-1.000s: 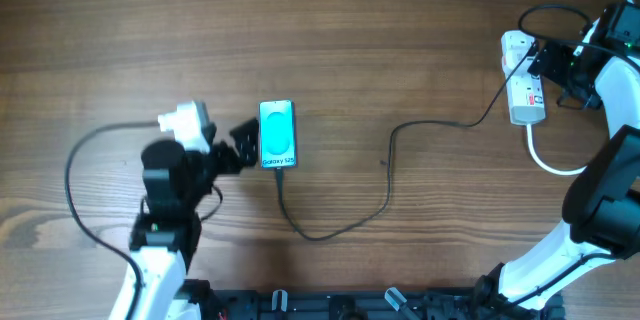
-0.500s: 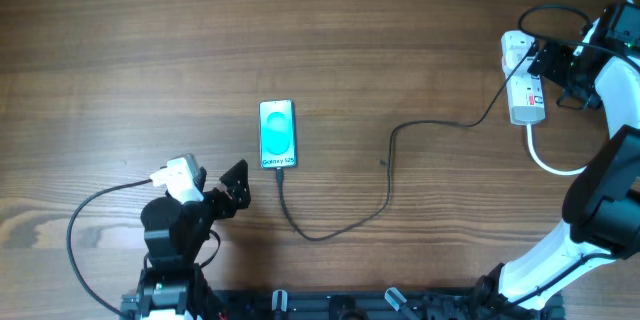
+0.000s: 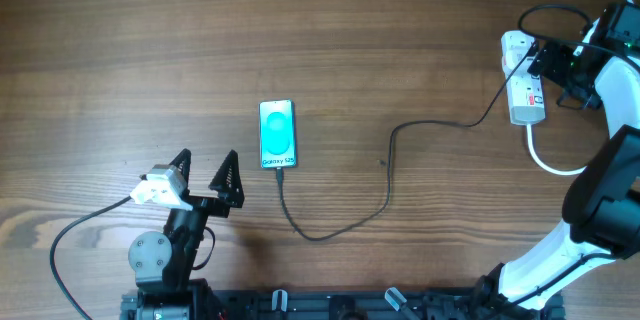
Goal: Plug charger to phone and switch on socket
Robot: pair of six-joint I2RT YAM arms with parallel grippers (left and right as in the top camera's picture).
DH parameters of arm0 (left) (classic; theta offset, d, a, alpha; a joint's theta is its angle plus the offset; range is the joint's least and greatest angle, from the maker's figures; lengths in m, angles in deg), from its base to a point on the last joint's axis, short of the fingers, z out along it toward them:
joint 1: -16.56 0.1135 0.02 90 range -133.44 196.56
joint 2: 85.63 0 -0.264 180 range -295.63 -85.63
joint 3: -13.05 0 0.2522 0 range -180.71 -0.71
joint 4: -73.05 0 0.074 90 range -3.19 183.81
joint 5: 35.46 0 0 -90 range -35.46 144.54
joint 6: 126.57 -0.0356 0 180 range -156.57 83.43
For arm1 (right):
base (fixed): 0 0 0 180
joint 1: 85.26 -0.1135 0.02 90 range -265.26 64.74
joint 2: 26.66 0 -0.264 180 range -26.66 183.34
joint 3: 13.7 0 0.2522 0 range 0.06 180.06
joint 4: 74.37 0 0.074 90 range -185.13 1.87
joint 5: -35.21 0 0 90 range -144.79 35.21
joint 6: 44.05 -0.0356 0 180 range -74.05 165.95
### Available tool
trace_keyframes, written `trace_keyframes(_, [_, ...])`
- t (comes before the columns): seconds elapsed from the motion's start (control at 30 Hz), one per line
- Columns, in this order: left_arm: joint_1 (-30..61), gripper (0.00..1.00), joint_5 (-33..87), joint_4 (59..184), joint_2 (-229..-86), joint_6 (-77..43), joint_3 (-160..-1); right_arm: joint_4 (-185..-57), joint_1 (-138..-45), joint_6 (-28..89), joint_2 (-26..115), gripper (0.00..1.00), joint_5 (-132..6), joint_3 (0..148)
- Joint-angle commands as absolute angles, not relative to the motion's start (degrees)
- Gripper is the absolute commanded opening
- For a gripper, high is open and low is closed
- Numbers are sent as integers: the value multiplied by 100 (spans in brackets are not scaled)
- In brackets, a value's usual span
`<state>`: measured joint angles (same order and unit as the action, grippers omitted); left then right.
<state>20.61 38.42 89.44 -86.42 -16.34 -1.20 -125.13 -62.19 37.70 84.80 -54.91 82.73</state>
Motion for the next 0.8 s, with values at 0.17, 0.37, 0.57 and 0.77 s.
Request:
trace_keyframes(0.17, [2085,100,3859,8971,-8579,-1665,-105,-12500,-6240,3846,8380,100,-5423,8356])
trace_keyframes(0.37, [2085,100,3859,8971,-8579,-1665,-105,-12500,-6216,3842,8380,100,-5467,8356])
trace_keyframes(0.57, [2085,100,3859,8971,-8579,-1665,-105,-12482,-6227,3835,8369,100,-5469,8341])
trace_keyframes(0.77, [2085,100,3859,8971,-8579,-1665,-105,-12486,-6203,3835,7381,100,-5467,8341])
